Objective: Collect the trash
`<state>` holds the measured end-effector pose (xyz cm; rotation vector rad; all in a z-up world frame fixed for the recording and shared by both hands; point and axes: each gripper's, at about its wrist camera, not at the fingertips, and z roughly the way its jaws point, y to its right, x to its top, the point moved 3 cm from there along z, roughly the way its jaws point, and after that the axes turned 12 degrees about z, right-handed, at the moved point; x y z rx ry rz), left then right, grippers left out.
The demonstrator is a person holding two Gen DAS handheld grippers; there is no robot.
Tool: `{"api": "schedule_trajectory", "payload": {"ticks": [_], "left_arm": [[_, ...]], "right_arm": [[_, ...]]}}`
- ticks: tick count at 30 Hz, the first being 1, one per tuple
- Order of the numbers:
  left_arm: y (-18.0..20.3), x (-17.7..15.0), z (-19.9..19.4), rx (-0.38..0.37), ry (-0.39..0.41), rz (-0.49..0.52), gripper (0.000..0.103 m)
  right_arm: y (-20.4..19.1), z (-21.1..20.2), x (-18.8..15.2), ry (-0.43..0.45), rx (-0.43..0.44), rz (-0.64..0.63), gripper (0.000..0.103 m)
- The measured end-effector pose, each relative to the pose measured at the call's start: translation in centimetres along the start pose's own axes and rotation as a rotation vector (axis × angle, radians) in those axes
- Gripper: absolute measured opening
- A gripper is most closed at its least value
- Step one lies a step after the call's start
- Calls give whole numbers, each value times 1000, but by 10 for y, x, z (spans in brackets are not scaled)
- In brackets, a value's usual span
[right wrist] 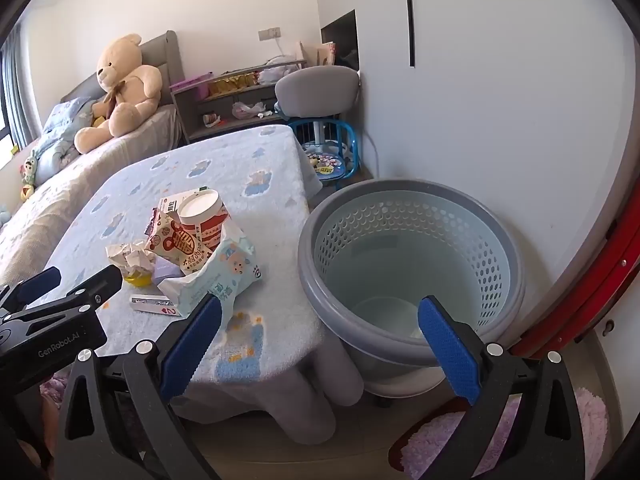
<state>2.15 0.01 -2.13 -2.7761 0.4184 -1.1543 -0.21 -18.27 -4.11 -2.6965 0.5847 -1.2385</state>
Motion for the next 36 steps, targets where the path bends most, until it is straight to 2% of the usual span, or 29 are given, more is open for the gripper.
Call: {"api": "schedule_trajectory", "payload": {"ticks": [36], "left_arm": [[2,-1,-6,-5,9,2,95]], "right_arm": [[0,-9,0,11,-14,-8,97]]}}
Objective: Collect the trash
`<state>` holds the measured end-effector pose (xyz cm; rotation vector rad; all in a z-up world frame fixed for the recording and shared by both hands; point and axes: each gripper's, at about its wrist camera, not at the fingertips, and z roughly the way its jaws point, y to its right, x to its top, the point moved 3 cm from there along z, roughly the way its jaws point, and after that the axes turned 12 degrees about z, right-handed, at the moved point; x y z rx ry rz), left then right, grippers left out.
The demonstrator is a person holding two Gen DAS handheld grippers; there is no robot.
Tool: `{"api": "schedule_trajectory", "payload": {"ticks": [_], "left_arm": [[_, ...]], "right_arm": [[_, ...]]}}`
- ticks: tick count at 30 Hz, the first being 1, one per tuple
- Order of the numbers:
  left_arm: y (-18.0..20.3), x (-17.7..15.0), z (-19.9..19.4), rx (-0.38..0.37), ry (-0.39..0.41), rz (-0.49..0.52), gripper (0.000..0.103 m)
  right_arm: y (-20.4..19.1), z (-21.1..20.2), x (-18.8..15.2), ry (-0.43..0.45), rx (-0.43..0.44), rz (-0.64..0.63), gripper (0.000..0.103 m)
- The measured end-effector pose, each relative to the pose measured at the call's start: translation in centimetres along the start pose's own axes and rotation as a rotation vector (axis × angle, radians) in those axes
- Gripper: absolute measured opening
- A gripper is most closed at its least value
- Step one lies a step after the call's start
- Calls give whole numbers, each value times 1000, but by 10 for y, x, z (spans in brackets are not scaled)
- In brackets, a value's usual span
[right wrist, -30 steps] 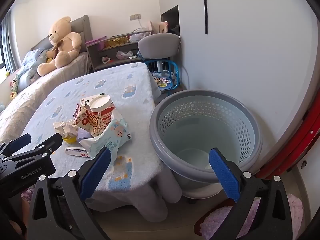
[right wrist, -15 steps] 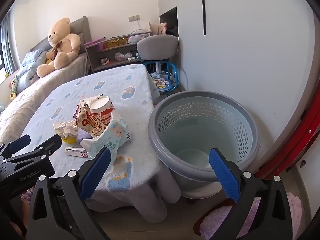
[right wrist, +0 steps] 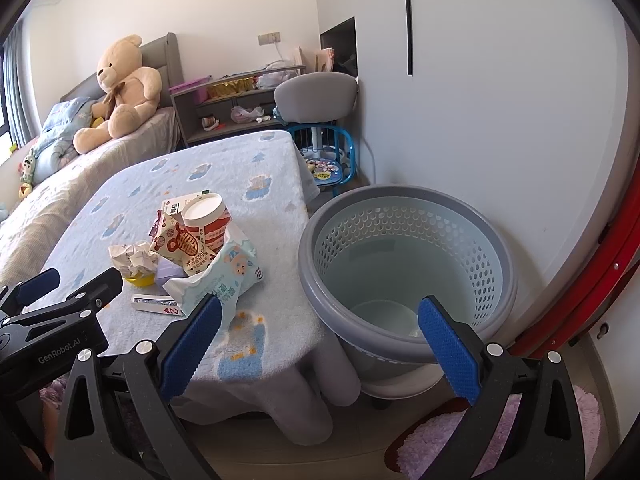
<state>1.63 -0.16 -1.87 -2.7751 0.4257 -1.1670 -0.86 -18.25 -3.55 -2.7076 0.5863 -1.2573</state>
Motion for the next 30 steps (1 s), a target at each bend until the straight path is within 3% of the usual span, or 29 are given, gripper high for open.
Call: {"api": "schedule_trajectory", "payload": {"ticks": [30], "left_arm": [[-1,-1,-2,-3,5,-3,95]], "right_arm": [[-5,-5,0,9,-2,-6,97]]}}
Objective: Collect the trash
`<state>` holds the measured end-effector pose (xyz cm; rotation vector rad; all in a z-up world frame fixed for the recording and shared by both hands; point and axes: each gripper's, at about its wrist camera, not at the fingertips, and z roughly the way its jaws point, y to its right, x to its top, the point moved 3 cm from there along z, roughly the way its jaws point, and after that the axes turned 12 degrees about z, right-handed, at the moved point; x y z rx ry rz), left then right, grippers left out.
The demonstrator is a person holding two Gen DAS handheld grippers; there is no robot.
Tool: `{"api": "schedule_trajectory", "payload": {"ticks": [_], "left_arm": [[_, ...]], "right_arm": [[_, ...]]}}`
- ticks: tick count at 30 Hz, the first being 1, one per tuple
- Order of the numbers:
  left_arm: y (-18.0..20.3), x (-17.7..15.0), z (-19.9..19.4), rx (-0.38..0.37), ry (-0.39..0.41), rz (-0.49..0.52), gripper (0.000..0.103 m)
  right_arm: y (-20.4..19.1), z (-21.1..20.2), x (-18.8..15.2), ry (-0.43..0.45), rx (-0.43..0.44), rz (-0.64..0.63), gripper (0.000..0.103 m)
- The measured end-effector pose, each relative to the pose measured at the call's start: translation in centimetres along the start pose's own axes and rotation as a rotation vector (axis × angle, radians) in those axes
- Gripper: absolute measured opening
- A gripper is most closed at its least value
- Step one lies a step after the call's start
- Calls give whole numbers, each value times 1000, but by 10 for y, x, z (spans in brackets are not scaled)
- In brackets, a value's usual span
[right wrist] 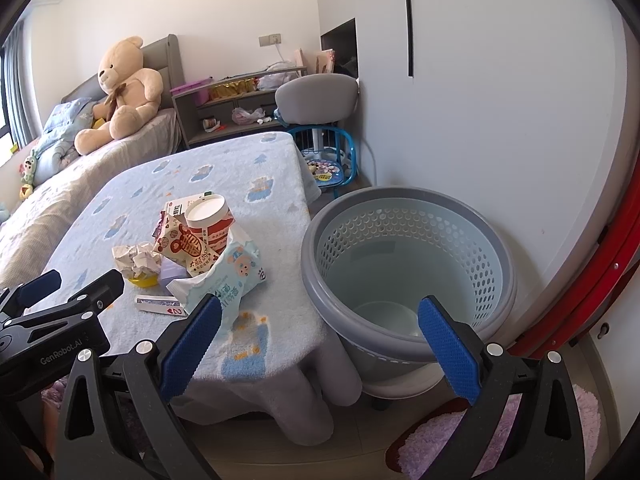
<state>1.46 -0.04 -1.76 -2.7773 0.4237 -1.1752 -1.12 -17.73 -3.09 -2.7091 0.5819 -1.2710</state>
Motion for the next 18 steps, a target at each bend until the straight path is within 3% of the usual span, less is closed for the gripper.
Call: {"api": "schedule_trajectory", "payload": {"ticks": [18], "left_arm": [[0,0,-1,-1,0,-1,95]], "right_arm": [[-1,-2,1,2,2,1,97]]}}
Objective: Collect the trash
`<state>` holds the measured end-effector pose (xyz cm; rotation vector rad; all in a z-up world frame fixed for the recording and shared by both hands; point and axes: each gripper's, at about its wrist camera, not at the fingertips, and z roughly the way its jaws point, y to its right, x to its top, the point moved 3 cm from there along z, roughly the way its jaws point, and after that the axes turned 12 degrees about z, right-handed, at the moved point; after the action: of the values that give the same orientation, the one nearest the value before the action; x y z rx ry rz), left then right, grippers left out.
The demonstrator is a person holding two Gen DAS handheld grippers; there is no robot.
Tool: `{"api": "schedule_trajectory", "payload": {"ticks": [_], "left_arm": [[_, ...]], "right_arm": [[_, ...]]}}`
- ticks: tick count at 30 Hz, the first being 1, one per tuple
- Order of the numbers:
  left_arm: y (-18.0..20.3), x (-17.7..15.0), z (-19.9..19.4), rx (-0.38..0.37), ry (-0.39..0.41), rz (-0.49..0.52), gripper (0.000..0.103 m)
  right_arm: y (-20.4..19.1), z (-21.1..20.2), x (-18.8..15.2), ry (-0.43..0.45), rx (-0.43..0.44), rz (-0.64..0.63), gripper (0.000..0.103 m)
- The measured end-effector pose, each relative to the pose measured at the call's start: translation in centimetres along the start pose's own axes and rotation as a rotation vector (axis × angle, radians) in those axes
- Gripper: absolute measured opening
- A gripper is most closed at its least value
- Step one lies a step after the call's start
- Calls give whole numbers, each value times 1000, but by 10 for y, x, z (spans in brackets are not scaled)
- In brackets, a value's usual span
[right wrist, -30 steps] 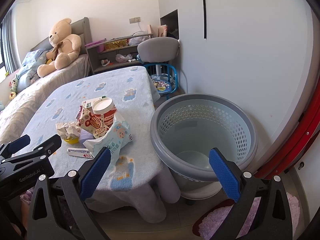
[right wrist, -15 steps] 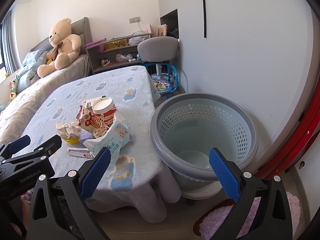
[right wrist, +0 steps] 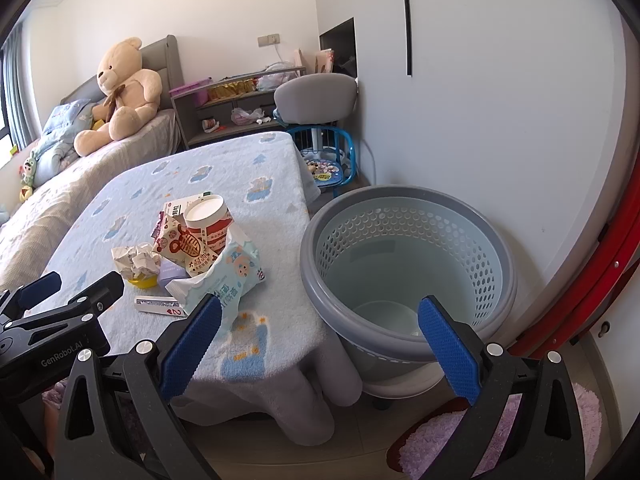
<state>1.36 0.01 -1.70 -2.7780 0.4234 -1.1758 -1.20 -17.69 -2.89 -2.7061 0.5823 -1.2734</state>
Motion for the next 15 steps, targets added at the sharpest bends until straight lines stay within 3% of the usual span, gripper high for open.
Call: {"api": "schedule_trajectory", "payload": {"ticks": [15], "left_arm": [[-5,-4,1,0,-10,-13,95]], "right_arm": [[0,2,-1,-6,8,6,97]]}}
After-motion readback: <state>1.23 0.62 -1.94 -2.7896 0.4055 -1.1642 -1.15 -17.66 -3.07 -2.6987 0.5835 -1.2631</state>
